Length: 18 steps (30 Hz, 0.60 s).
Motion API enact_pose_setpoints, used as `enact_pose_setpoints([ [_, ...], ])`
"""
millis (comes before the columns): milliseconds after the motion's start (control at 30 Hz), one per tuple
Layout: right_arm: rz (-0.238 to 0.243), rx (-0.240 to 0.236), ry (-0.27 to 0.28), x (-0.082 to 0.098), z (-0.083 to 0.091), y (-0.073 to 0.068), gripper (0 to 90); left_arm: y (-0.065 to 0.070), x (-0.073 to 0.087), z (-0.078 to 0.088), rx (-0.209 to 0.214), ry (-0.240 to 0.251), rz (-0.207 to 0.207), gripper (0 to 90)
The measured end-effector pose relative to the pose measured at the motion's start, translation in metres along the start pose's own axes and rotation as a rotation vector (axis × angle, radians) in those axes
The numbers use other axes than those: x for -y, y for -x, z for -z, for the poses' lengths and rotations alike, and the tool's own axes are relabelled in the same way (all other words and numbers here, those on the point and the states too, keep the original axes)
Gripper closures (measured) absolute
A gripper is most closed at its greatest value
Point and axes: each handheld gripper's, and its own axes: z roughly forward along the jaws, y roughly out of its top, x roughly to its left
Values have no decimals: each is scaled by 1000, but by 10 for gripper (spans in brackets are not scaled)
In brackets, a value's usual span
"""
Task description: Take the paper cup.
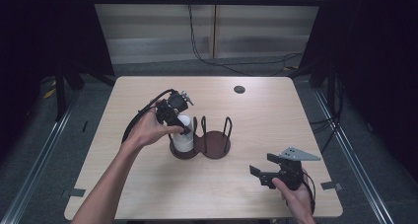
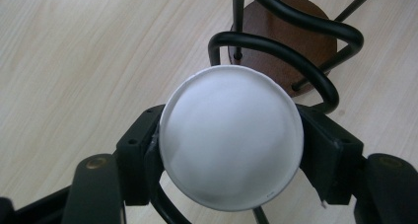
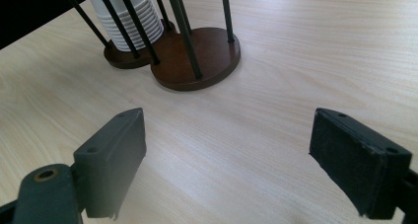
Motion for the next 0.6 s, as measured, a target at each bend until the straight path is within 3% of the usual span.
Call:
enact_pose_setpoints([
  [600, -4, -2, -7, 0, -1, 0, 137, -1, 2, 6, 19, 5, 29, 348],
])
